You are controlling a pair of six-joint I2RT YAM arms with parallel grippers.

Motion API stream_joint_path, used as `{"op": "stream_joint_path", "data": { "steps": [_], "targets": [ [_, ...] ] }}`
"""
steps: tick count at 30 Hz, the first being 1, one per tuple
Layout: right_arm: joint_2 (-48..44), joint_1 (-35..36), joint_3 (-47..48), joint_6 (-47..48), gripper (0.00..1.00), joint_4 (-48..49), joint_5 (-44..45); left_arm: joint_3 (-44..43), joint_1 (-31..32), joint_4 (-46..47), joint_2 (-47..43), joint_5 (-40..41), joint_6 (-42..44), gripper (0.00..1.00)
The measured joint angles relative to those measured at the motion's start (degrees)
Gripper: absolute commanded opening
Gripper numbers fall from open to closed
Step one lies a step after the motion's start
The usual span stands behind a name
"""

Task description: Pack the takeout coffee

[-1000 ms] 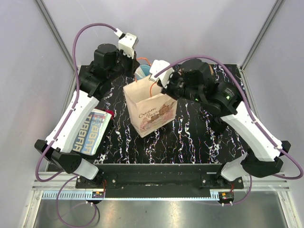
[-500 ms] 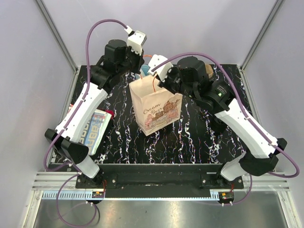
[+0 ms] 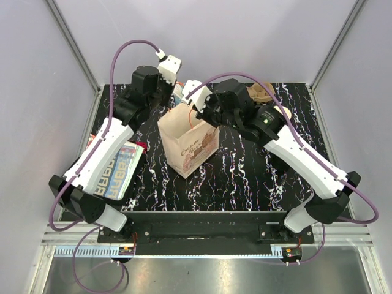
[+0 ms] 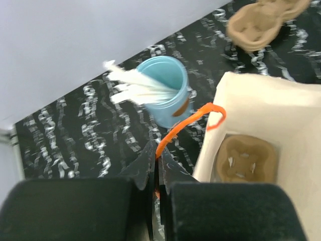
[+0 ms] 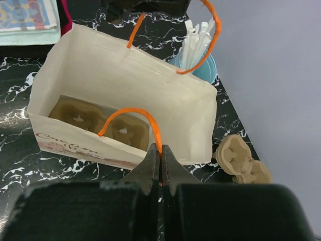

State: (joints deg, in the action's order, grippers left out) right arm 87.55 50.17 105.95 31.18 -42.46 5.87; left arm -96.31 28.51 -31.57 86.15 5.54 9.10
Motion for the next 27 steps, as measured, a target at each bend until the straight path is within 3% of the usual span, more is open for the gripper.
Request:
{"op": "stream_joint_path", "data": {
  "steps": [6,13,27],
  "targets": [
    [3.54,0.00,2.25,-1.77,0.05,0.76,-2.47,2.93,-4.24,1.90,-3.08,2.47,2.78,0.00],
    [6.45,0.22,4.44,-4.22,0.48,0.72,-5.77,2.99,-7.45,5.46,-3.02,2.73,5.68,0.00],
    [8.26,1.18,6.47,-5.53,0.87,0.17,-8.31,2.36,-8.37,9.97,4.74,3.23,9.40,0.00]
  ]
}}
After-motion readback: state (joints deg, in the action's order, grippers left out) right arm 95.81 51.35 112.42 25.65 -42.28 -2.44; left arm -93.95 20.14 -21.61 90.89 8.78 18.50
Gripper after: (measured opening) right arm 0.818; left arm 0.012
